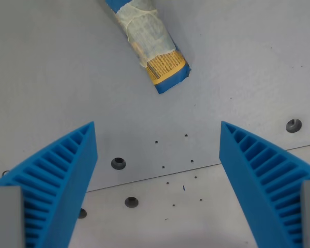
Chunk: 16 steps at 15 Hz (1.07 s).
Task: Pick up the blue bag
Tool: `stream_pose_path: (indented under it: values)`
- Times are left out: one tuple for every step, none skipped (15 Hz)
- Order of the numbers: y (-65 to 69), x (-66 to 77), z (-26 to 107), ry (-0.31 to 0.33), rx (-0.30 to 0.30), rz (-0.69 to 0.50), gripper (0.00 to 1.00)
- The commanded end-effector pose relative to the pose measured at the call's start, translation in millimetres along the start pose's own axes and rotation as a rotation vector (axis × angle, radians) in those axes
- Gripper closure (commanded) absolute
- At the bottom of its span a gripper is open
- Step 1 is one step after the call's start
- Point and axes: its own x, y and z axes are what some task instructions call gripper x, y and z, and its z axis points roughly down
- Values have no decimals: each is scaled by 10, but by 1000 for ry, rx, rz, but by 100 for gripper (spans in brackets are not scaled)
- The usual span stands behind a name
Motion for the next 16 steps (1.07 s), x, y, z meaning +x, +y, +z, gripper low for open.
stream_pose_path:
  values:
    - [-11,27,13,12,2,-26,0]
    - [-12,28,17,12,2,-28,0]
    - [-13,30,21,12,2,-30,0]
    - [-14,32,25,12,2,-32,0]
    - [-15,34,30,13,2,-35,0]
    - [-16,36,34,13,2,-37,0]
    - [-17,38,39,13,2,-40,0]
    - [-18,40,44,14,2,-42,0]
    - [-19,42,49,14,2,-45,0]
    - [-20,44,54,14,2,-48,0]
    - [-22,47,59,15,2,-50,0]
    - [-23,49,64,15,2,-53,0]
    - [-24,51,70,15,2,-56,0]
    - [-25,54,75,16,2,-59,0]
    - [-27,56,81,16,2,-62,0]
    - [-28,59,87,16,2,-66,0]
